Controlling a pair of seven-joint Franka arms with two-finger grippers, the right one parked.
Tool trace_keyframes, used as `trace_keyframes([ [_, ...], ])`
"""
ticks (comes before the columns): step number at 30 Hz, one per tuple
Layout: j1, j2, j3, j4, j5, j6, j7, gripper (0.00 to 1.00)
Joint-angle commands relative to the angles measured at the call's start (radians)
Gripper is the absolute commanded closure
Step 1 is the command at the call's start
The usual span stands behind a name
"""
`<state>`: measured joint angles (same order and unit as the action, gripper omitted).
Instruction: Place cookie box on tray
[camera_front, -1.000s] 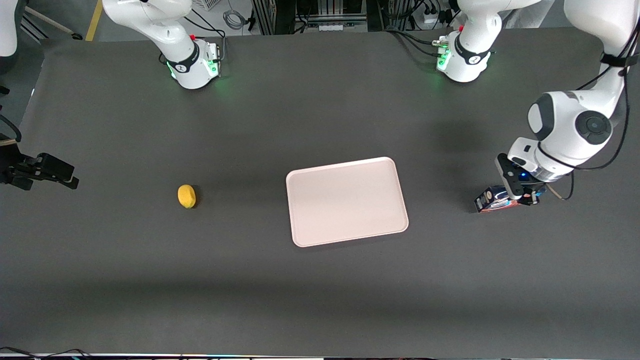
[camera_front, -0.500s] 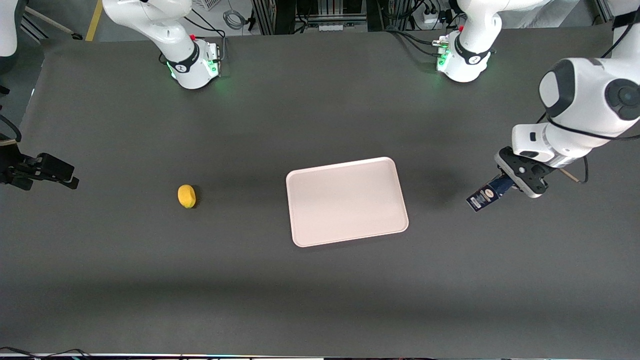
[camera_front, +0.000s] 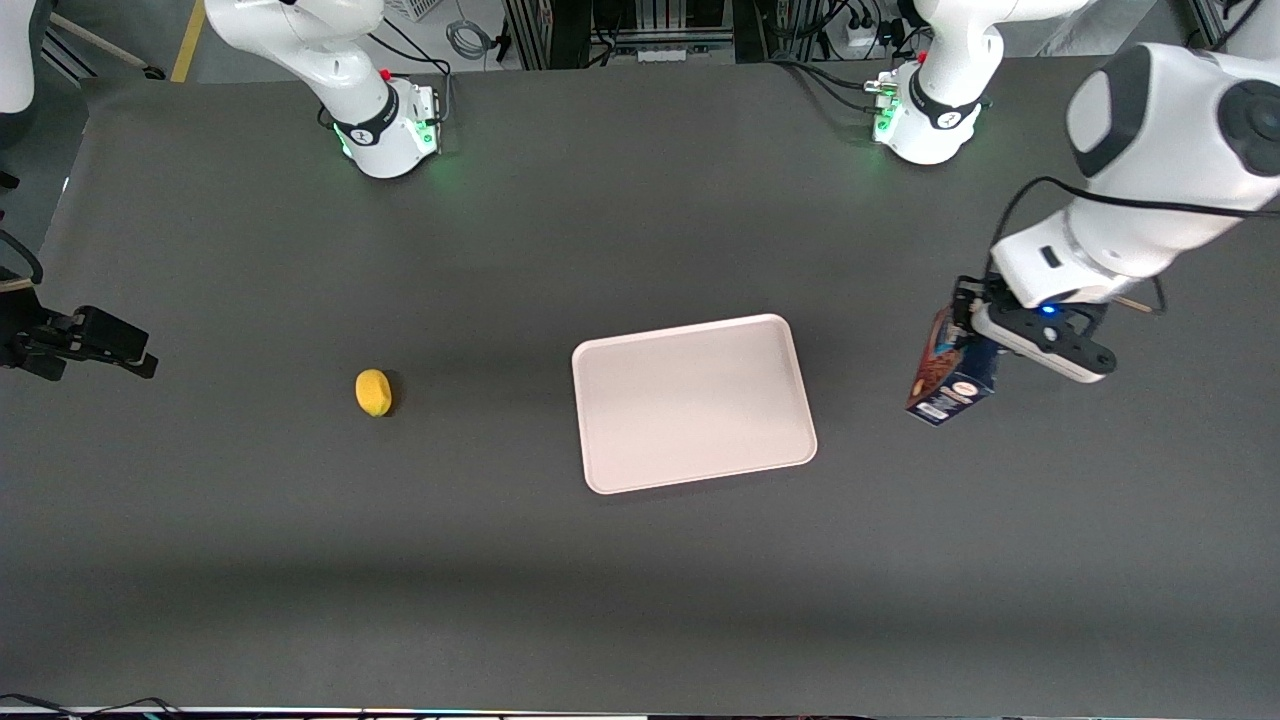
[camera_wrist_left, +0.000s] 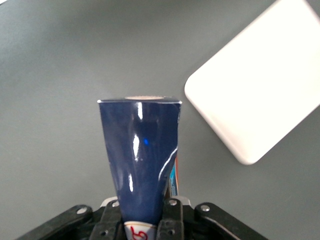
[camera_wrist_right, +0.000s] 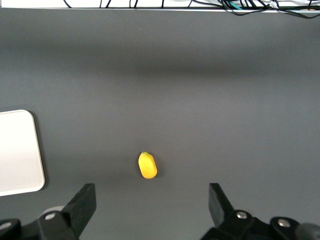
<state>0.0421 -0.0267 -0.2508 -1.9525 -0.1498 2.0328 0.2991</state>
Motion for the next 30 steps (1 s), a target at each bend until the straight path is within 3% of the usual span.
trace_keyframes([
  [1,-0.024,-0.009,-0.085,0.041,0.013,-0.029,-0.297,0.79],
  [14,-0.051,0.065,-0.200,0.041,0.044,-0.013,-0.689,0.79],
  [20,-0.091,0.165,-0.223,0.037,0.170,0.049,-0.849,0.79],
  [30,-0.148,0.321,-0.223,0.035,0.268,0.181,-1.012,0.79],
])
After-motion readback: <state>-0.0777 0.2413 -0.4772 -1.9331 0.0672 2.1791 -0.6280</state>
